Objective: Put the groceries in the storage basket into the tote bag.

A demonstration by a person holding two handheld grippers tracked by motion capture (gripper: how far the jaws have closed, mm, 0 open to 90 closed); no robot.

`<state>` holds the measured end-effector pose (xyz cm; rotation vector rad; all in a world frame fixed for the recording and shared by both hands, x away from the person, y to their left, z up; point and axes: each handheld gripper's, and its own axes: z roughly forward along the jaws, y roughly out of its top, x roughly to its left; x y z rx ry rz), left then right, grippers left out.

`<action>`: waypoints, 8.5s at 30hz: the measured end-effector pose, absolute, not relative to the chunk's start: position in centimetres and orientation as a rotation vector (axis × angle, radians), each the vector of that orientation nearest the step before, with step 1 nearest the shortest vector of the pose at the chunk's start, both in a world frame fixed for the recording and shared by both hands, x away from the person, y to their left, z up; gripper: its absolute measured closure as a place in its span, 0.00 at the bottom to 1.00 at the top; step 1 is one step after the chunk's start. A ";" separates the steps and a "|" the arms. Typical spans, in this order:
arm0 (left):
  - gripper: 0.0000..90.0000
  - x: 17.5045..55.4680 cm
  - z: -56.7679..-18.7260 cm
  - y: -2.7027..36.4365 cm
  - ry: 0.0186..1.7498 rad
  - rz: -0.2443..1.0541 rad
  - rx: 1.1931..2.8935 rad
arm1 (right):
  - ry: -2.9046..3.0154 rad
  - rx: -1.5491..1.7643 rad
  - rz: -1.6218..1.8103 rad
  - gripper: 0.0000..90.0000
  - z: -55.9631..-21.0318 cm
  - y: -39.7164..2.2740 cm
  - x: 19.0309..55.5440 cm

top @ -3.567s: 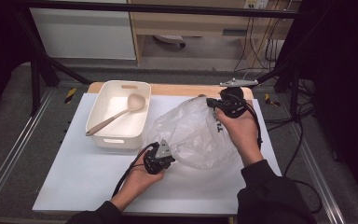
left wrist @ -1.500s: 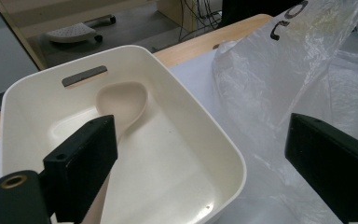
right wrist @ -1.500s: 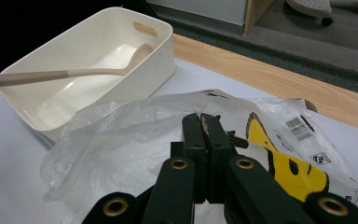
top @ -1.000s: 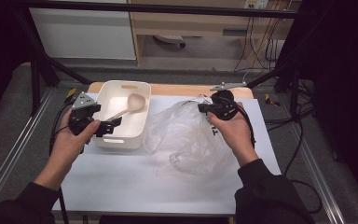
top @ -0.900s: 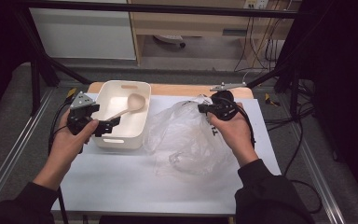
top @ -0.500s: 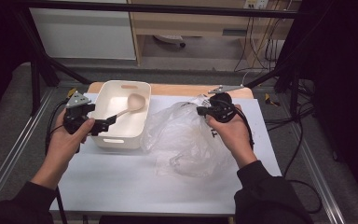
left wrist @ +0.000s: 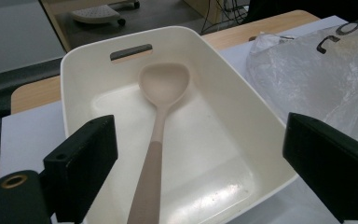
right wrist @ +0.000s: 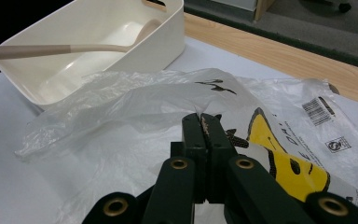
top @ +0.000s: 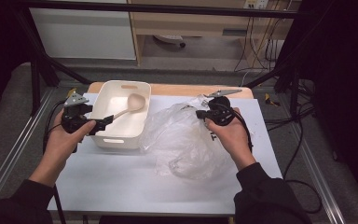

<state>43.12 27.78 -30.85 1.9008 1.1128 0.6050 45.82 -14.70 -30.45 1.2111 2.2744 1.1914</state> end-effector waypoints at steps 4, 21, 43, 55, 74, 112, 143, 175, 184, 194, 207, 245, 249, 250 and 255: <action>0.13 43.2 -31.0 28.1 1.119 0.630 1.928 | 2.280 1.203 1.185 1.00 -30.7 -14.6 45.7; 0.29 45.0 -33.2 28.8 1.164 0.579 1.967 | 2.287 1.215 1.194 1.00 -31.0 -14.7 45.8; 0.53 47.9 -35.8 28.6 1.211 0.483 2.064 | 2.294 1.222 1.197 1.00 -31.3 -15.2 46.1; 0.61 48.2 -36.9 28.8 1.236 0.472 2.085 | 2.296 1.235 1.196 1.00 -31.7 -15.5 46.1; 0.77 48.8 -37.4 29.0 1.269 0.437 2.104 | 2.302 1.241 1.197 1.00 -32.1 -15.7 46.0; 0.79 38.3 -29.3 29.3 0.962 0.516 2.021 | 2.327 1.257 1.204 1.00 -32.1 -15.4 46.4; 0.79 32.0 -31.3 22.9 0.718 0.316 2.146 | 2.351 1.252 1.182 1.00 -32.4 -14.5 46.7; 0.79 34.6 -36.5 16.5 0.727 0.342 2.226 | 2.343 1.244 1.219 1.00 -32.6 -14.4 46.3; 0.79 36.1 -37.6 14.1 0.756 0.347 2.191 | 2.336 1.244 1.242 1.00 -32.4 -14.4 46.0; 0.79 37.4 -38.6 12.1 0.782 0.369 2.170 | 2.312 1.231 1.262 1.00 -32.1 -14.6 45.9; 0.79 39.3 -39.0 9.2 0.794 0.396 2.124 | 2.292 1.222 1.277 1.00 -31.7 -14.7 45.7; 0.79 41.9 -42.5 3.6 0.783 0.467 2.109 | 2.273 1.185 1.308 1.00 -30.0 -14.6 45.2; 0.79 42.0 -42.7 3.3 0.779 0.484 2.103 | 2.266 1.186 1.314 1.00 -29.7 -14.8 45.1; 0.79 42.0 -42.8 3.2 0.776 0.488 2.102 | 2.262 1.189 1.317 1.00 -29.6 -14.8 45.1; 0.79 42.0 -42.9 2.7 0.763 0.512 2.099 | 2.251 1.183 1.332 1.00 -29.1 -15.0 45.2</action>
